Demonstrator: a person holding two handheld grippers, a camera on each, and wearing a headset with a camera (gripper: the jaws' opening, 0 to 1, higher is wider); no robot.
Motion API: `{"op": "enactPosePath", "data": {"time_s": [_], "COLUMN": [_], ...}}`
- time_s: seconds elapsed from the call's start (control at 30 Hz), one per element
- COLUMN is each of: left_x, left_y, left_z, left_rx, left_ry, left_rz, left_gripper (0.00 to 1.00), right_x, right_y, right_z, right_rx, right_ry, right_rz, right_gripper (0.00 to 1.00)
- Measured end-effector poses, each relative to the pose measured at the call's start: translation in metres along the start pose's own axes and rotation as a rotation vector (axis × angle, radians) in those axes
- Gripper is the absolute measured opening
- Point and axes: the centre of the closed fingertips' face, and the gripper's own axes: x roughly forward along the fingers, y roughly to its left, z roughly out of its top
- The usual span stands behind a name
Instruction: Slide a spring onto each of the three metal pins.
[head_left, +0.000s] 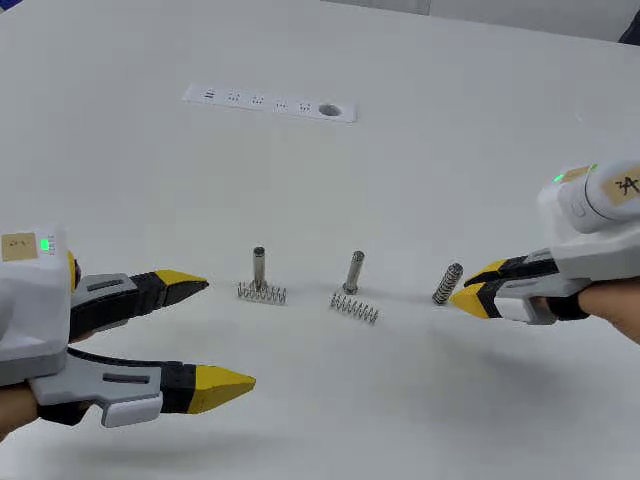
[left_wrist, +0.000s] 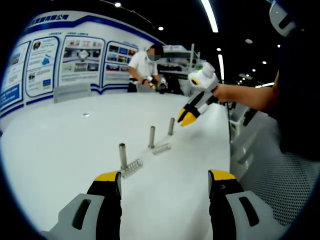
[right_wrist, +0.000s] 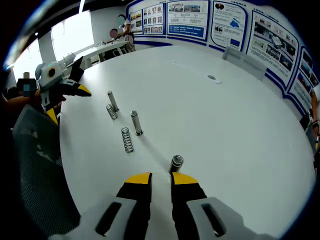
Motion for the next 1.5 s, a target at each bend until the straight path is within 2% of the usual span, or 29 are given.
{"op": "enactPosePath", "data": {"time_s": [0.3, 0.57, 0.83, 1.0, 1.5], "left_x": [-0.002, -0.004, -0.006, -0.006, -0.007], "left_y": [-0.002, -0.001, -0.001, -0.001, 0.000], "left_z": [-0.001, 0.003, 0.001, 0.003, 0.001], "left_rx": [0.003, 0.009, 0.007, 0.009, 0.005], "left_ry": [-0.002, -0.008, 0.002, 0.002, 0.017], "left_rz": [-0.004, 0.003, 0.008, 0.014, 0.024], "left_gripper": [0.72, 0.72, 0.72, 0.72, 0.71], "right_x": [0.010, 0.027, 0.047, 0.058, 0.072], "right_y": [0.026, 0.046, 0.055, 0.057, 0.056], "right_z": [0.006, 0.018, 0.023, 0.023, 0.016], "right_rx": [-0.039, -0.104, -0.152, -0.174, -0.208], "right_ry": [0.006, 0.018, 0.036, 0.050, 0.083], "right_rz": [0.049, 0.107, 0.148, 0.161, 0.175], "right_gripper": [0.16, 0.16, 0.16, 0.15, 0.14]}}
